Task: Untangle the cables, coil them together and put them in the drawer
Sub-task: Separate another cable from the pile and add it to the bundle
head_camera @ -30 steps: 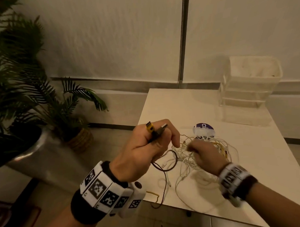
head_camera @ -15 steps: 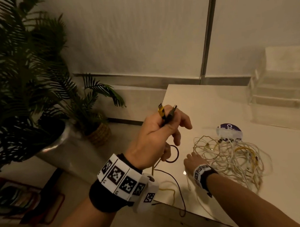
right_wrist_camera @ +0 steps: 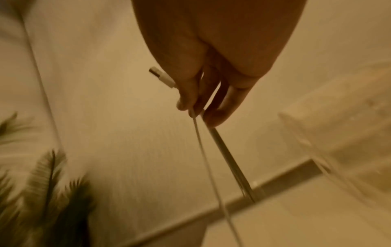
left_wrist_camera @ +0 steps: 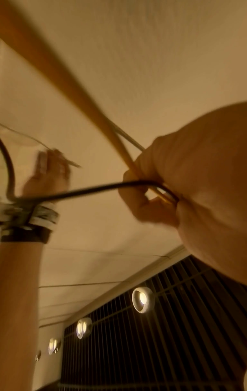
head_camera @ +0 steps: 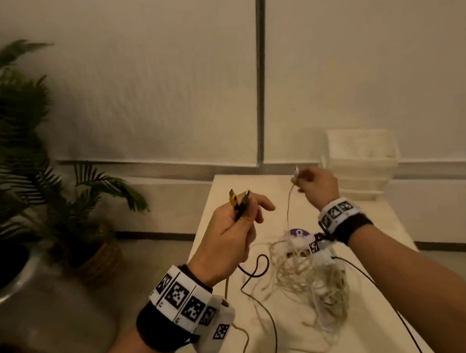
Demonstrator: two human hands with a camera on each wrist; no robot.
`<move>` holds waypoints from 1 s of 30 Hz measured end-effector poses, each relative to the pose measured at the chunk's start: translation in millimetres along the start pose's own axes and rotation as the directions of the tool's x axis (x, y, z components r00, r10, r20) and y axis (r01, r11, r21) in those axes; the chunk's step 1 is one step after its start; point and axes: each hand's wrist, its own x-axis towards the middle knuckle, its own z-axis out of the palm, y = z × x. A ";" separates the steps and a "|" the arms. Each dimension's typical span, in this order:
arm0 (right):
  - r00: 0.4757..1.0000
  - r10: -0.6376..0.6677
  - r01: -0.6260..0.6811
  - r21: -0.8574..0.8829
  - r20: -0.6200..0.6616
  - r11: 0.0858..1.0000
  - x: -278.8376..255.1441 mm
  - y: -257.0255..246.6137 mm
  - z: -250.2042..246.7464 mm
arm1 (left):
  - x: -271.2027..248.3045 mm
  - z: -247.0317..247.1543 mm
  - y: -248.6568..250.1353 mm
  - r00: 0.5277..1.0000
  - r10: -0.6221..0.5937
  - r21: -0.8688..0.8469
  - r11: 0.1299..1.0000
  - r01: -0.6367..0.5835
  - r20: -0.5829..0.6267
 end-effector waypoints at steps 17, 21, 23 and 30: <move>0.940 -0.291 0.168 0.502 0.179 0.848 -98.0 -101.9 -103.5 | 84.7 115.0 41.7 0.960 0.163 0.034 0.987 -0.159 -0.229; 0.927 -0.335 0.212 0.503 0.167 0.838 -102.9 -92.6 -115.0 | 86.8 121.7 30.9 0.952 0.206 0.161 0.972 -0.172 -0.225; 0.925 -0.322 0.186 0.497 0.203 0.848 -106.8 -80.1 -118.2 | 87.6 118.2 31.9 0.928 0.245 0.200 0.961 -0.193 -0.280; 0.856 -0.299 0.198 0.266 0.421 0.943 -117.8 -11.3 -119.6 | 82.5 101.8 54.5 0.879 0.296 0.087 0.955 -0.285 -0.373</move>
